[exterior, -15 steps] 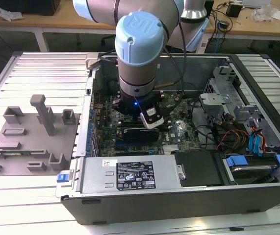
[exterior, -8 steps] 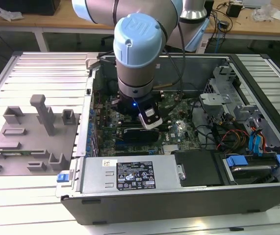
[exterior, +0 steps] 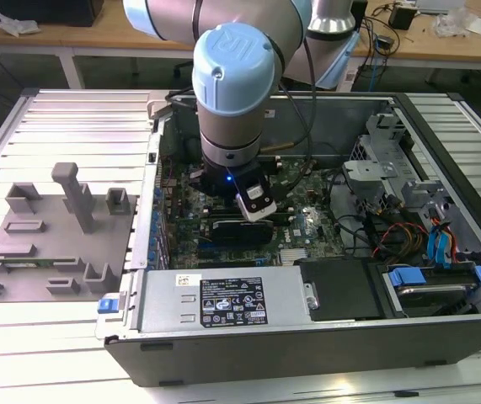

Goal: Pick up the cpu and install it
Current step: 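Install the second cpu locking lever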

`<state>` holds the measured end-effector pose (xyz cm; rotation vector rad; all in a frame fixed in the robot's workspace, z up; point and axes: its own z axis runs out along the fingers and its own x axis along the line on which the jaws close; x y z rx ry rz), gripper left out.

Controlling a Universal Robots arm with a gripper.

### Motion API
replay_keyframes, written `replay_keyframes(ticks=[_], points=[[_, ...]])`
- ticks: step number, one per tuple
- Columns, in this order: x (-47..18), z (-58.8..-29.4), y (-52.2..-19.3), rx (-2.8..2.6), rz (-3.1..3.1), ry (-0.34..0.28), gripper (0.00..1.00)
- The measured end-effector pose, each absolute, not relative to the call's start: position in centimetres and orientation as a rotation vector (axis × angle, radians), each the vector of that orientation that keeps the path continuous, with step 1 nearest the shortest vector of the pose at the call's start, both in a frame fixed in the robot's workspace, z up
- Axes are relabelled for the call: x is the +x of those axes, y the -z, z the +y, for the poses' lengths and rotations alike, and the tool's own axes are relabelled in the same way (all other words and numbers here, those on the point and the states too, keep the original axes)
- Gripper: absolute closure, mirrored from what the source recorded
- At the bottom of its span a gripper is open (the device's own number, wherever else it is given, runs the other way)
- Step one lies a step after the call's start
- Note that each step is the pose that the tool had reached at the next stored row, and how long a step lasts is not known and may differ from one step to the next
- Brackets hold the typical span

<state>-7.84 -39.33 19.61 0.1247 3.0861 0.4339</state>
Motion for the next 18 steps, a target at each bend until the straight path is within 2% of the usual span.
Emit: replay_keyframes(ticks=[4,9,10,13,15,18], points=[[-7.8,-39.3,-19.9,0.125,3.086,-0.434,0.89],[-7.8,-39.3,-22.4,0.126,3.088,-0.419,0.89],[-7.8,-39.3,-22.6,0.128,3.088,-0.407,0.89],[-7.6,-39.3,-23.0,0.142,3.097,-0.285,0.89],[-7.2,-39.3,-23.0,0.154,3.098,-0.251,0.89],[-6.5,-39.0,-23.0,0.163,3.098,-0.241,0.89]])
